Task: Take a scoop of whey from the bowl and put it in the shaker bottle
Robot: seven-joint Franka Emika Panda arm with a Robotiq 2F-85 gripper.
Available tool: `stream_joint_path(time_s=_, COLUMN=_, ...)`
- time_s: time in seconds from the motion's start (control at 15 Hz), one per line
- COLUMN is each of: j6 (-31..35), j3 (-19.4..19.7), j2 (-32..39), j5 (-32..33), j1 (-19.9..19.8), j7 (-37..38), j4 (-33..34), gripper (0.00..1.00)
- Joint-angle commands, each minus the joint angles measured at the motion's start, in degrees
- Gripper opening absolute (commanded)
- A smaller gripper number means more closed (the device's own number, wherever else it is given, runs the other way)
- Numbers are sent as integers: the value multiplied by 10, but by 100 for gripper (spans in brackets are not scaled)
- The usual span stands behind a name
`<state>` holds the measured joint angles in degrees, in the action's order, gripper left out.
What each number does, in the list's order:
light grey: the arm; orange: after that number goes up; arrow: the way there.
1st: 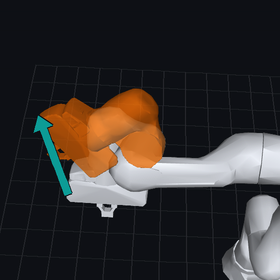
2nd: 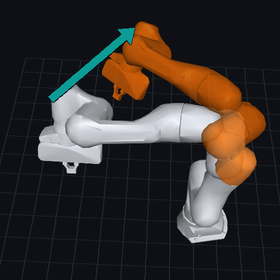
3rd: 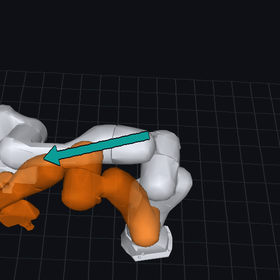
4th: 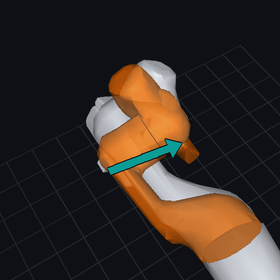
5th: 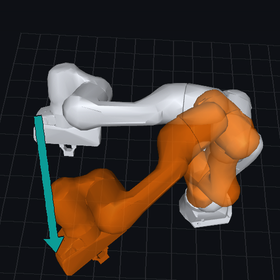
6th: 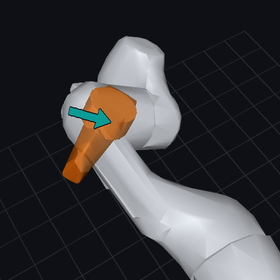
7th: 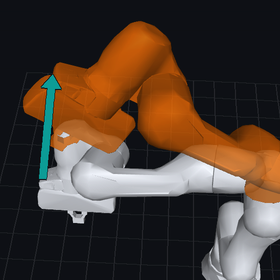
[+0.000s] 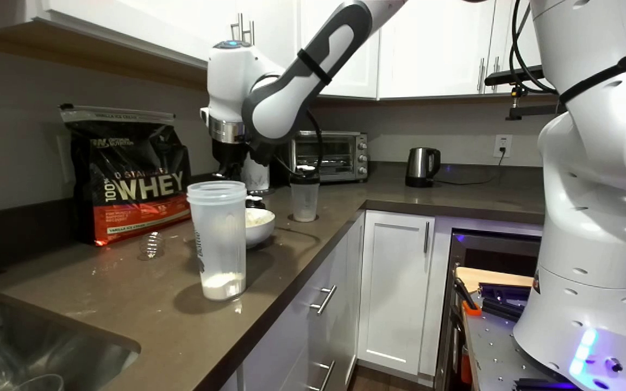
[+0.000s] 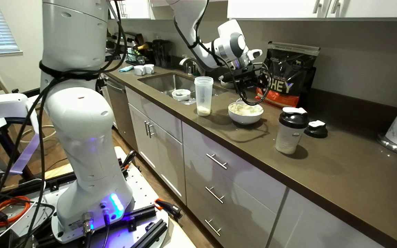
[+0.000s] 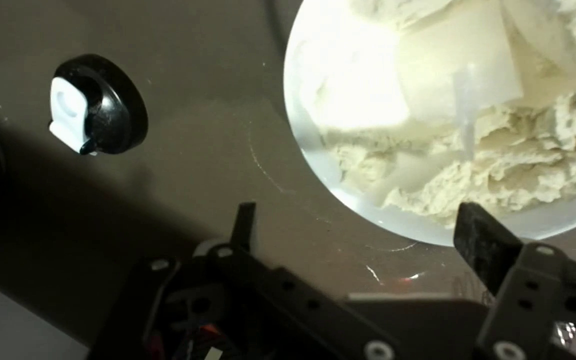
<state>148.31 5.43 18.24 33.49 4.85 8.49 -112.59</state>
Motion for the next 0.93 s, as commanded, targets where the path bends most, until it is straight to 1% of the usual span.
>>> stream_joint_path(time_s=0.0, j6=21, j3=23, j2=-1, j5=50, j1=10, j7=29, j4=-7, gripper=100)
stream_joint_path(time_s=0.6, j6=-117, j3=11, j2=-26, j5=52, j1=7, j7=10, j4=-10, gripper=100)
stream_joint_path(time_s=0.8, j6=-133, j3=6, j2=-29, j5=50, j1=4, j7=10, j4=-9, gripper=100)
stream_joint_path(time_s=0.87, j6=-120, j3=4, j2=-30, j5=46, j1=2, j7=17, j4=-9, gripper=100)
